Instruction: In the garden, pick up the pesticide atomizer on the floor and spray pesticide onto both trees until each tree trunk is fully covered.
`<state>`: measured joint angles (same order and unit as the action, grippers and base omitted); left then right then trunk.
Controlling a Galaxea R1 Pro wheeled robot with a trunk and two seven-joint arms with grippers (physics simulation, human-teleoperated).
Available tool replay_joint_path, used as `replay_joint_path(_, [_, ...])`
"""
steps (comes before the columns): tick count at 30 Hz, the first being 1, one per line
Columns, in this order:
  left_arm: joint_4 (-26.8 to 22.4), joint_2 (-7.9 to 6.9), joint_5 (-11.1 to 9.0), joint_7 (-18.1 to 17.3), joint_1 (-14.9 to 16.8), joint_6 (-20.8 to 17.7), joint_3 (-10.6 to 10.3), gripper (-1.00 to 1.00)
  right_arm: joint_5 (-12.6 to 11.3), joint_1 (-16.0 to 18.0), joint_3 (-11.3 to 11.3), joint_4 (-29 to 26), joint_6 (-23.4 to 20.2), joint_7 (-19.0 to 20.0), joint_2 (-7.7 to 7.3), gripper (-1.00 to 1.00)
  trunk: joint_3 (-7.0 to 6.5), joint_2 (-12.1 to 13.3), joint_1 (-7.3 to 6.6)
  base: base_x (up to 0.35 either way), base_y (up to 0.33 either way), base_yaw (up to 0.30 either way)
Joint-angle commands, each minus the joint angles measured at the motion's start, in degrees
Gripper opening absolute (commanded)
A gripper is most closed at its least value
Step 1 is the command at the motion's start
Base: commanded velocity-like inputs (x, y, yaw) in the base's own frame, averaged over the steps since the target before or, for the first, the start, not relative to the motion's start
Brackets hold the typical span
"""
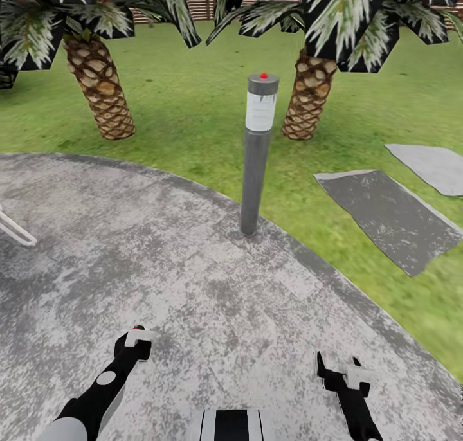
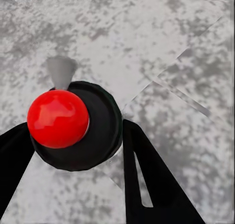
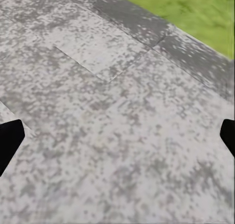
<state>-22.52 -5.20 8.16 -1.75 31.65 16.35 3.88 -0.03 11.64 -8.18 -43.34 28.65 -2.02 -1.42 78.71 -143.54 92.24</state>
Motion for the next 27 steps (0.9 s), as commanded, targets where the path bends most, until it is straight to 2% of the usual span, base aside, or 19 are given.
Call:
replay_joint_path(1, [-0.15, -0.03, 0.01, 0.00, -0.01, -0.03, 0.04, -1.00, 0.02, -0.02, 0.00, 0.12, 0.03, -1.25, -0.08, 1.00, -0.28, 0.02, -0.02, 0.000, 0.000, -0.244])
replay_joint_path(6, [0.03, -0.09, 0.07, -0.35, 0.00, -0.26, -0.06, -1.00, 0.20, -0.13, 0.08, 0.98, -0.13, -10.91, -0.18, 1.00, -1.46, 0.08, -0.15, 0.000, 0.000, -0.284])
replay_joint_path(10, [0.77, -0.08, 0.01, -0.29, -0.04, -0.57, -0.04, -1.00, 0.28, -0.13, 0.16, -0.01, -0.17, -11.35, -0.17, 1.00, -2.34, 0.14, -0.25, 0.000, 0.000, -0.300])
replay_joint_path(12, [2.69, -0.14, 0.03, -0.05, -0.07, -0.60, 0.04, -1.00, 0.29, -0.13, 0.36, -0.36, -0.16, -11.40, 0.13, 1.00, -2.79, 0.16, -0.31, 0.000, 0.000, -0.300])
replay_joint_path(16, [4.07, -0.77, 0.03, -0.07, -0.09, -0.78, 0.20, -1.00, 0.30, -0.13, 1.10, -1.01, -0.08, -11.42, 0.32, 1.00, -3.67, 0.22, -0.41, 0.000, 0.000, -0.300])
replay_joint_path(22, [6.36, -0.75, -0.30, -0.16, -1.13, -0.94, 0.71, -1.00, 0.29, -0.43, 1.25, 1.16, -0.01, -11.28, 0.13, 1.00, -5.00, 0.30, -0.56, 0.000, 0.000, -0.300])
replay_joint_path(27, [6.58, -0.73, -0.42, -0.36, -1.26, -0.94, 1.01, -1.00, 0.22, -0.57, 1.23, 2.67, 0.00, -11.34, 0.16, 1.00, -5.90, 2.30, -1.66, 0.000, 0.000, -0.300])
